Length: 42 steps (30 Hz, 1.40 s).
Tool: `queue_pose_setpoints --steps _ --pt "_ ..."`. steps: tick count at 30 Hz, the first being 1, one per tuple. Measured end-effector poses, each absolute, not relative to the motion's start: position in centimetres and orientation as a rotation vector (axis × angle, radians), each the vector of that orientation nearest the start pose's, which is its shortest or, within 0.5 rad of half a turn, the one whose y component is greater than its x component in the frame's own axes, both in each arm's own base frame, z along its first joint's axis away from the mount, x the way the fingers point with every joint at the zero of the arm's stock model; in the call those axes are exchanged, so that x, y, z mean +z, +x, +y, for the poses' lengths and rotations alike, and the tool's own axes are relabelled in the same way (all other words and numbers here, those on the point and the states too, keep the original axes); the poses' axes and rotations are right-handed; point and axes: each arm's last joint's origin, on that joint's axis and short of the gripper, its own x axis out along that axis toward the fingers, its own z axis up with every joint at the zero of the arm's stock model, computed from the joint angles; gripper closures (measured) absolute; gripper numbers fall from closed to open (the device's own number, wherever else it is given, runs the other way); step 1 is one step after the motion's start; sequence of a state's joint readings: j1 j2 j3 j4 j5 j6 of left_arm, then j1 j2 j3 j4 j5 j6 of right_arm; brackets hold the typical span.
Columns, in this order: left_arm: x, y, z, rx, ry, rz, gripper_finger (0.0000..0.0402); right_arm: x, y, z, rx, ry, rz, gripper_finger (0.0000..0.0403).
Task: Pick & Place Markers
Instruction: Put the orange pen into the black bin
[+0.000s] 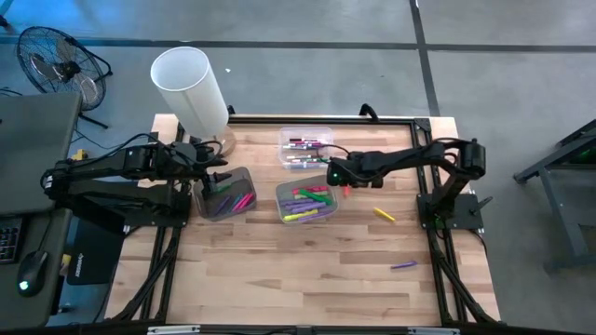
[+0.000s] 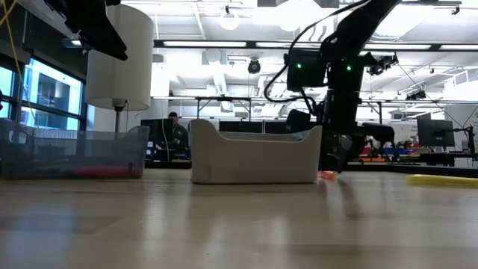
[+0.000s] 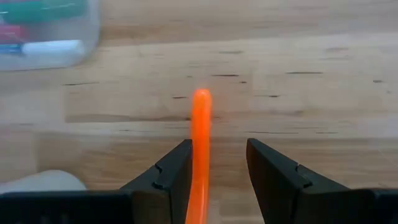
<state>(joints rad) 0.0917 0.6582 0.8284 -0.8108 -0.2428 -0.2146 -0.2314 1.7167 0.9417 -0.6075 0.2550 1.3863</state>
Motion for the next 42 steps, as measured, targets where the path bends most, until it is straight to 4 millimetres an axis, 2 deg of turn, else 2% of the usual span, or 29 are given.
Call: queue_pose_setpoints --steps 6,9,16,23,29,36,42 --pt "30.8 11.8 1.8 0.39 -0.157 0.604 0.0209 13.3 27.4 -7.0 -1.297 1.149 0.899 0.0263" --pt "30.8 11.8 1.8 0.39 -0.157 0.604 0.0209 13.5 27.4 -6.7 -1.293 1.128 0.886 0.0263" --pt "30.8 11.8 1.8 0.39 -0.157 0.604 0.0209 16.0 26.7 -6.5 -1.265 1.106 0.799 0.0263" --pt "30.8 11.8 1.8 0.39 -0.157 0.604 0.0209 16.6 25.1 -6.4 -1.335 1.076 0.892 0.0263" --pt "30.8 11.8 1.8 0.39 -0.157 0.604 0.0209 16.7 25.8 -6.2 -1.288 1.095 0.836 0.0263" --pt "30.8 11.8 1.8 0.39 -0.157 0.604 0.0209 16.7 25.7 -6.2 -1.309 1.03 0.836 0.0263" --pt "30.8 11.8 1.8 0.39 -0.157 0.604 0.0209 16.7 25.7 -6.2 -1.298 1.042 0.851 0.0263"
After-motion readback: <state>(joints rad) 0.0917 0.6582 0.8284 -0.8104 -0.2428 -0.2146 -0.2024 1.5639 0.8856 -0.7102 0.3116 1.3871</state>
